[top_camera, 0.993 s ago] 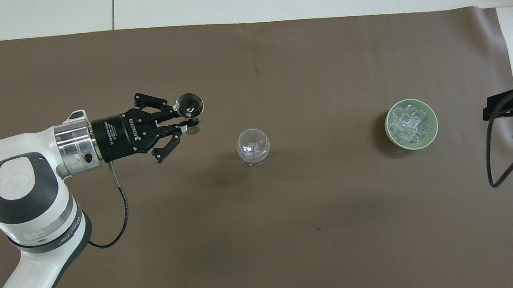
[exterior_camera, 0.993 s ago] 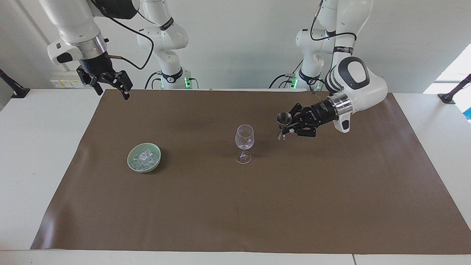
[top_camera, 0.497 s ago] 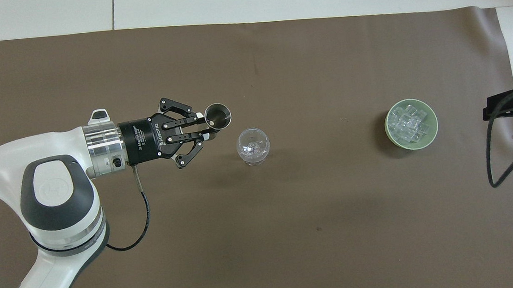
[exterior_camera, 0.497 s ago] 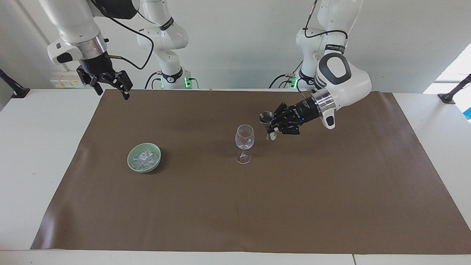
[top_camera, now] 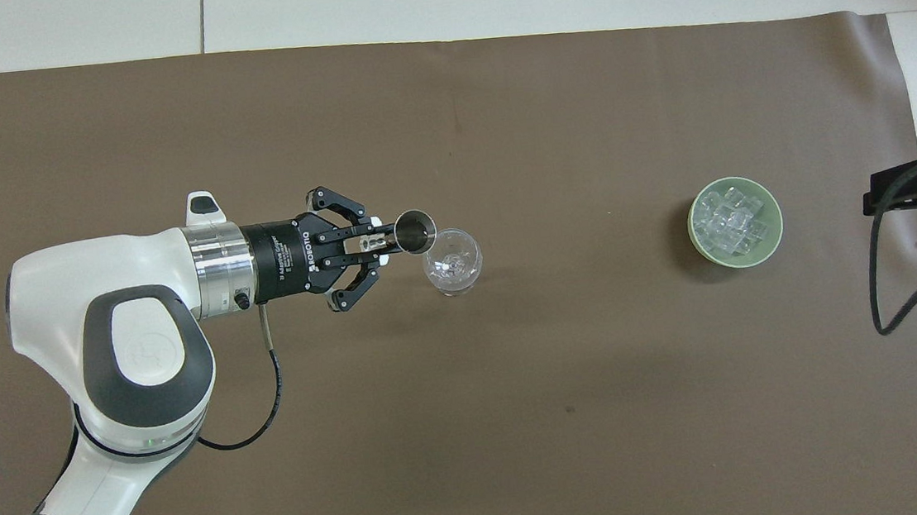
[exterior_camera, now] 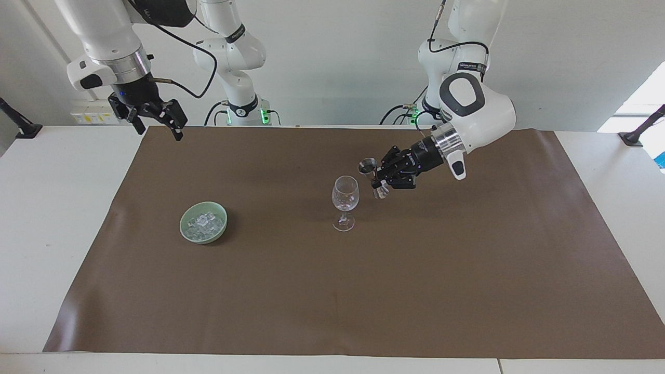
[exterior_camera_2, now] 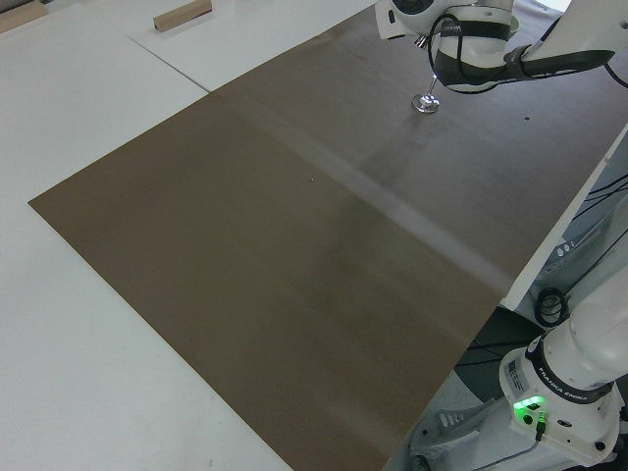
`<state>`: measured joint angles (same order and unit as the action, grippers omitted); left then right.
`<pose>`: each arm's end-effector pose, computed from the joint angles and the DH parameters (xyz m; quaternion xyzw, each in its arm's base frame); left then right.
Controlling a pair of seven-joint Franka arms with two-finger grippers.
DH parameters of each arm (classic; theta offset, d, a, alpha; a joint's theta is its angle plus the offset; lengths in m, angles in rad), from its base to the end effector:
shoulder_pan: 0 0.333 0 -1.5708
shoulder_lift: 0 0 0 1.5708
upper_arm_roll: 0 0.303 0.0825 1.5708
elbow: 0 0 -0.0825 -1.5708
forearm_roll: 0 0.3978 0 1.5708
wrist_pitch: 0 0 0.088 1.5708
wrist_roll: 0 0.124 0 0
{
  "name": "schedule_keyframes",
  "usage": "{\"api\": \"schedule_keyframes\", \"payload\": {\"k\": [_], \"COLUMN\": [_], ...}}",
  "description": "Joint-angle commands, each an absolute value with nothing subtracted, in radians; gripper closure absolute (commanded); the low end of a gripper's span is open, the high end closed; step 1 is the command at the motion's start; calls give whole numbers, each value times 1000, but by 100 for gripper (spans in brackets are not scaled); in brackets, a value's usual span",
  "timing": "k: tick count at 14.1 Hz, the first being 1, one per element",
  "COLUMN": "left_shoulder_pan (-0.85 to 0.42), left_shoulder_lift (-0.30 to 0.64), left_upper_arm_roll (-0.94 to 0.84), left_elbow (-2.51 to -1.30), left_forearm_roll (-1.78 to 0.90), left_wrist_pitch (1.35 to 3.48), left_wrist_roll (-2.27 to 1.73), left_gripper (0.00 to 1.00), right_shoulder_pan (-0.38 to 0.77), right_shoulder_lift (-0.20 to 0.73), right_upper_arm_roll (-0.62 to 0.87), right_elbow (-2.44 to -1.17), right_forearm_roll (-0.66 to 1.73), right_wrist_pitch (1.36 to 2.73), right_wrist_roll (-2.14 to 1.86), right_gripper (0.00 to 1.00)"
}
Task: Pour wine and add ice with both arms
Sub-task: 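Carry the jigger with the left gripper over the clear glass, then tilt the jigger with the left gripper to pour into the glass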
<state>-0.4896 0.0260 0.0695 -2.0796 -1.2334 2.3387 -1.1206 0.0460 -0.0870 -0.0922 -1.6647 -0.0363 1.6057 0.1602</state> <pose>0.5356 -0.2684 0.4178 0.6412 0.6074 -0.2515 0.3959 0.5449 -0.0315 0.6001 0.9945 -0.1025 0.0146 0.0133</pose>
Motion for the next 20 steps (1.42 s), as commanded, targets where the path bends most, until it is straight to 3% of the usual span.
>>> {"api": "schedule_keyframes", "payload": {"k": [1, 20], "left_shoulder_pan": [-554, -633], "left_shoulder_lift": [21, 29], "left_upper_arm_roll": [84, 86], "left_elbow": [-2083, -2089], "left_forearm_roll": [-1204, -809], "left_wrist_pitch": [2431, 2647], "left_wrist_roll": [-1149, -1241], "left_gripper": [100, 100], "right_shoulder_pan": [34, 34], "right_shoulder_lift": [-86, -86], "right_upper_arm_roll": [-86, -84], "right_elbow": [-1654, -1655], "right_forearm_roll": [-20, -20], "right_wrist_pitch": [1588, 1588], "right_wrist_roll": [132, 132], "right_gripper": [0, 0]}}
